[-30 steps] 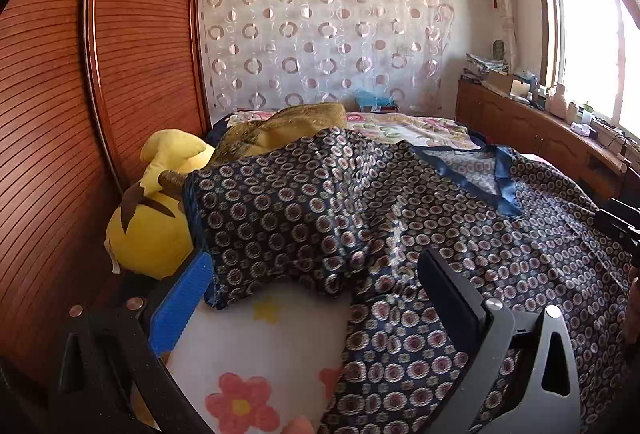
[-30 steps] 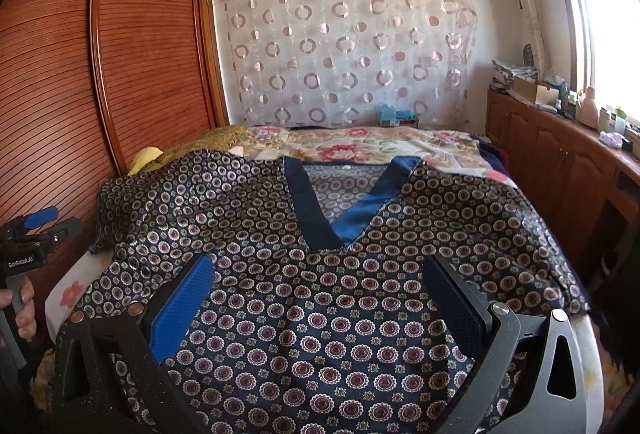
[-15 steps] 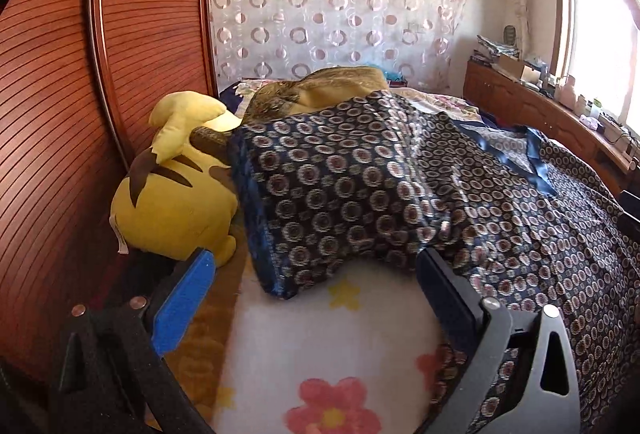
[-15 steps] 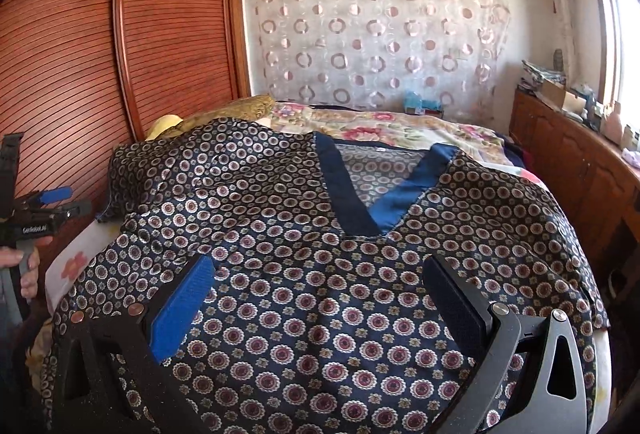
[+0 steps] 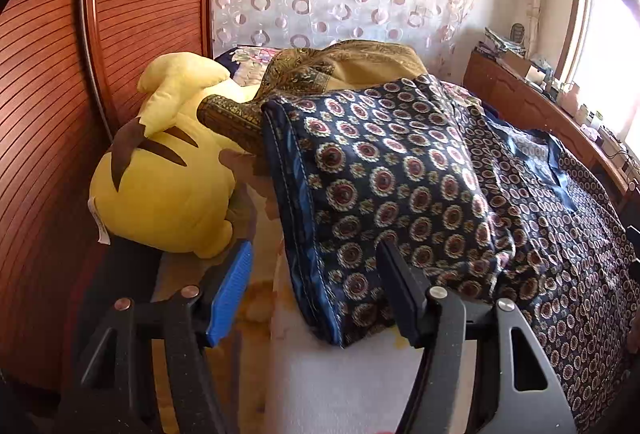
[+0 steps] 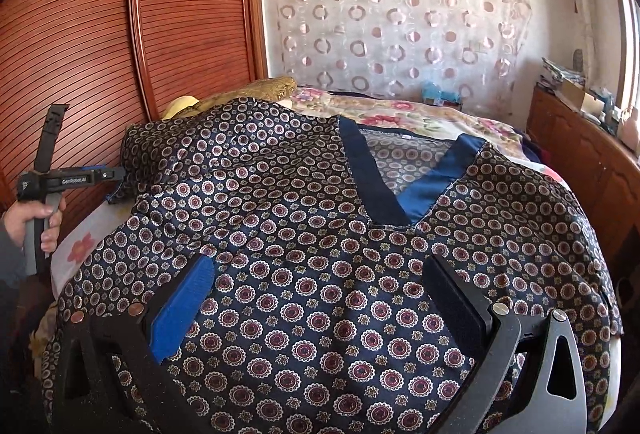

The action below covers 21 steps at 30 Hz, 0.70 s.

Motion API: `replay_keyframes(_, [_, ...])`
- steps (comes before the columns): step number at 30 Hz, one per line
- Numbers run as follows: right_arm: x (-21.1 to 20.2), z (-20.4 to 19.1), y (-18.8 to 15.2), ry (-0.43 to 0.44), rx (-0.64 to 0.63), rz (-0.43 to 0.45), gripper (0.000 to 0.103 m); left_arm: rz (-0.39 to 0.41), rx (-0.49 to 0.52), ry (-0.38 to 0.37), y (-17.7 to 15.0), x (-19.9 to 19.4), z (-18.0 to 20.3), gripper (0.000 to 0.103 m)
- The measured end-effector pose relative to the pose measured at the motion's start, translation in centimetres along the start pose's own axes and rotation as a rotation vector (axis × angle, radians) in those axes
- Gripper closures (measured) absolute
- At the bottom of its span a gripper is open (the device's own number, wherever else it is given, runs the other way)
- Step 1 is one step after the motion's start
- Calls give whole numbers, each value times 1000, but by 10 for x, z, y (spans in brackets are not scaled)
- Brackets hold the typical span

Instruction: Fold small clothes

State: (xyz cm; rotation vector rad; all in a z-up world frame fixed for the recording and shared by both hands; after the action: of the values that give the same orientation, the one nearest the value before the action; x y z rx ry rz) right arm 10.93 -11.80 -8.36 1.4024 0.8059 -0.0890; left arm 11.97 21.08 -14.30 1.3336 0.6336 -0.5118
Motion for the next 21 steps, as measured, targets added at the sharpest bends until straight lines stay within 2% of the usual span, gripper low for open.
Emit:
replay_keyframes(3, [6,0,0,3,-5,-10,0,-18,5,-21,1,7,1,40])
replay_keyframes(6, [8,0,0,8,-7,-21,0,-45,15,-49,0,13,3,48])
replay_keyframes(7, [9,0,0,9,-8,-23,0,-48,19,-61,0,13,4,54])
replay_keyframes(8, [10,-1,0,9,-10,-24,0,-45,25,-69,0,13,5,66])
replay_keyframes(9, [10,-1,0,9,-11,-24,0,-44,31,-66,1,13,5,72])
replay_keyframes(11, [10,-2,0,10,-11,-24,0,-46,33,-50,1,12,4,95])
replay_keyframes(16, [9,-1,0,9,-8,-20,0,8,50,-82,9,-9,14,100])
replay_keyframes(21, [5,4,-1,1,4,-13,0,85,118,-126,31,-40,50,100])
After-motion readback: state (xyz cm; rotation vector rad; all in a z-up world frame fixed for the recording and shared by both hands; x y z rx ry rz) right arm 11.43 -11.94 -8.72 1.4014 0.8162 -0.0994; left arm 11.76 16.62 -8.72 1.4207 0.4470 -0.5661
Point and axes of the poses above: each gripper's, at about its wrist camera, not at the fingertips, and x roughly the way its jaws point, z to its right, y to its top, the point moved 7 cm from there along x, roughly the way its jaws point
